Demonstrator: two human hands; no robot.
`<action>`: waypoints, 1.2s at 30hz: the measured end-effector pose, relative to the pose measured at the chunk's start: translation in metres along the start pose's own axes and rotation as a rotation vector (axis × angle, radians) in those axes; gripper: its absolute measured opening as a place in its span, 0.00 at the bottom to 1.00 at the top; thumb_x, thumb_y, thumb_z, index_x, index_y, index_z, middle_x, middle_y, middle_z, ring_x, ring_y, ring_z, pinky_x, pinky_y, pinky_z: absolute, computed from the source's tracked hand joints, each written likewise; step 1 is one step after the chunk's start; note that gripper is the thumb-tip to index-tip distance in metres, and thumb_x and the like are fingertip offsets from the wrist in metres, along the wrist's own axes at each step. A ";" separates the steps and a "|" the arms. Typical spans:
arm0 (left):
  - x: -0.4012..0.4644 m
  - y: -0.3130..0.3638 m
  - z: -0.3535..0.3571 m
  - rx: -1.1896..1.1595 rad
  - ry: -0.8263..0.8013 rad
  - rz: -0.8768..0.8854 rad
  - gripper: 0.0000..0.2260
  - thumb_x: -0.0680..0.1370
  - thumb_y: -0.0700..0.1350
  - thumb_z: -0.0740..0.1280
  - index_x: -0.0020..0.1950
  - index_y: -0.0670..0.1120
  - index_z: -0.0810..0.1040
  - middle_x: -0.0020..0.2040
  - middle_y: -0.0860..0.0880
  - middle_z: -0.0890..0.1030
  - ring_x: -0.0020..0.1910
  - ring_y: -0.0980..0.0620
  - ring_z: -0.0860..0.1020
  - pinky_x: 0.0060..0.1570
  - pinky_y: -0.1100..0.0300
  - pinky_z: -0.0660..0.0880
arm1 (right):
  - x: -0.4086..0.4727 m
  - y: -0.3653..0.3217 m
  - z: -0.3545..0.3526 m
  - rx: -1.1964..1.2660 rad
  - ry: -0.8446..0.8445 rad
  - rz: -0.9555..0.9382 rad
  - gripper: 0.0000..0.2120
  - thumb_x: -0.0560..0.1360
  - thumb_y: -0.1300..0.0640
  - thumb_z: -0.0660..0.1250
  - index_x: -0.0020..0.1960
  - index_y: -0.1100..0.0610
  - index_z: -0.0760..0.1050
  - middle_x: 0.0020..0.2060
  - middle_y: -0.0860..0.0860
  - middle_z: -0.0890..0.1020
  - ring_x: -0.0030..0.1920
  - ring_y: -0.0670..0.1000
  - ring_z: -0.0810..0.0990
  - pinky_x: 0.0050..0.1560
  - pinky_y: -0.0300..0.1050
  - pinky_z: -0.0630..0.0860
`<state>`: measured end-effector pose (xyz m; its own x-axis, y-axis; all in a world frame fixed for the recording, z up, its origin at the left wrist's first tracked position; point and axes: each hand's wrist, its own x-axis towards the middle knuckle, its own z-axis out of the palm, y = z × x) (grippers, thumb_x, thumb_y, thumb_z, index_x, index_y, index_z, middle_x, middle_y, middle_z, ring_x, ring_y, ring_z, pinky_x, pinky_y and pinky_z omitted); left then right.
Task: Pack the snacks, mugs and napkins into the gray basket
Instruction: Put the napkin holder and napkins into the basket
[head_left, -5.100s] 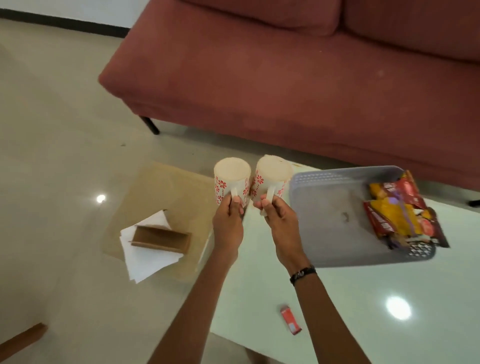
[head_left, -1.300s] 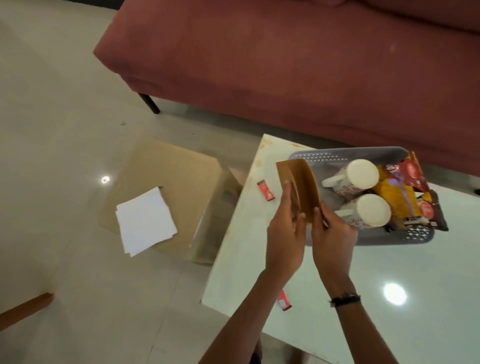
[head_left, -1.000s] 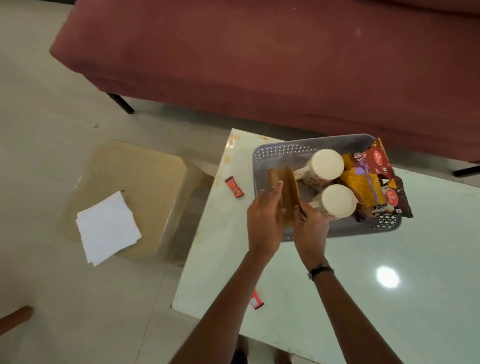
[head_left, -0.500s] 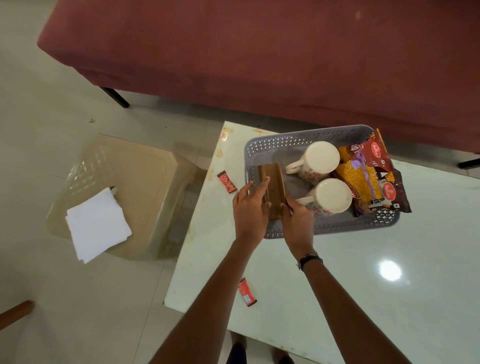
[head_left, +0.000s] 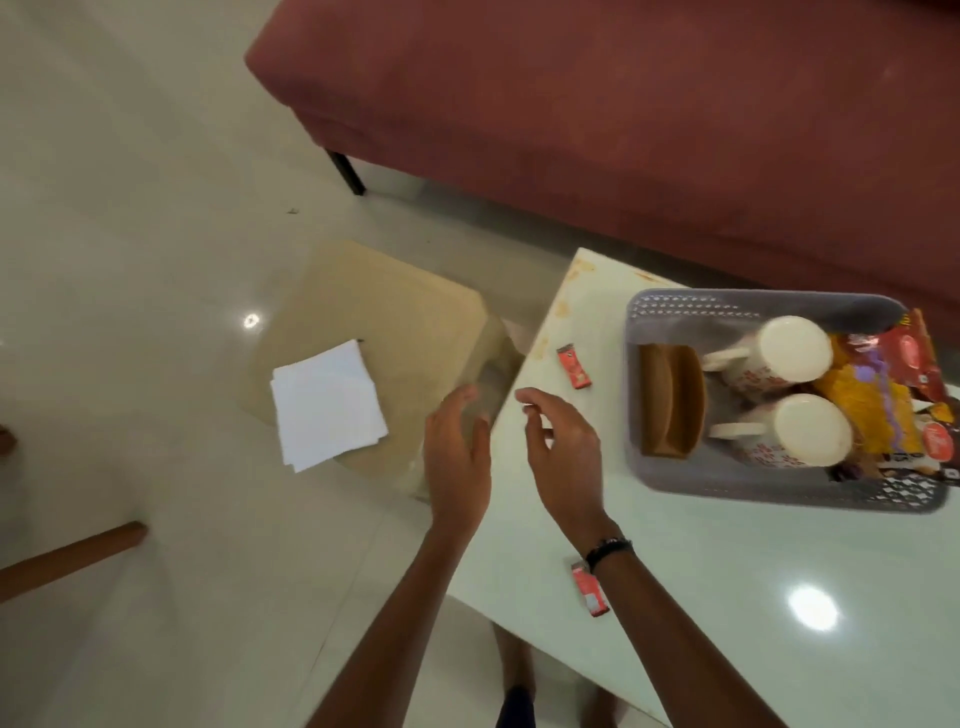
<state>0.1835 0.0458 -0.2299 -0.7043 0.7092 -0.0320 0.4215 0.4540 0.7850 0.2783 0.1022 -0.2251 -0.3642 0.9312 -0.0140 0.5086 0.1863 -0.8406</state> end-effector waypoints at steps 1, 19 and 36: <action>0.005 -0.012 -0.015 -0.007 0.039 -0.048 0.13 0.78 0.38 0.62 0.62 0.41 0.74 0.61 0.45 0.78 0.61 0.48 0.75 0.63 0.54 0.70 | 0.002 -0.010 0.019 0.033 -0.057 0.004 0.12 0.79 0.62 0.60 0.58 0.56 0.78 0.55 0.49 0.83 0.54 0.47 0.80 0.54 0.45 0.79; 0.091 -0.165 -0.134 -0.110 0.185 -0.722 0.23 0.73 0.41 0.68 0.63 0.39 0.62 0.60 0.37 0.74 0.57 0.38 0.75 0.60 0.44 0.73 | 0.025 -0.071 0.204 -0.079 -0.405 0.216 0.22 0.73 0.63 0.67 0.66 0.61 0.67 0.61 0.55 0.69 0.60 0.54 0.70 0.58 0.38 0.67; 0.081 -0.092 -0.128 -0.559 -0.240 -0.710 0.19 0.70 0.36 0.63 0.61 0.45 0.69 0.54 0.47 0.78 0.50 0.46 0.77 0.44 0.53 0.77 | 0.031 -0.060 0.138 0.487 -0.335 0.581 0.15 0.70 0.53 0.73 0.55 0.51 0.76 0.50 0.47 0.82 0.48 0.49 0.80 0.47 0.43 0.80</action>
<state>0.0142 -0.0078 -0.2258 -0.5285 0.4862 -0.6959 -0.4419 0.5423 0.7145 0.1286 0.0766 -0.2496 -0.3998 0.6807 -0.6139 0.3205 -0.5236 -0.7893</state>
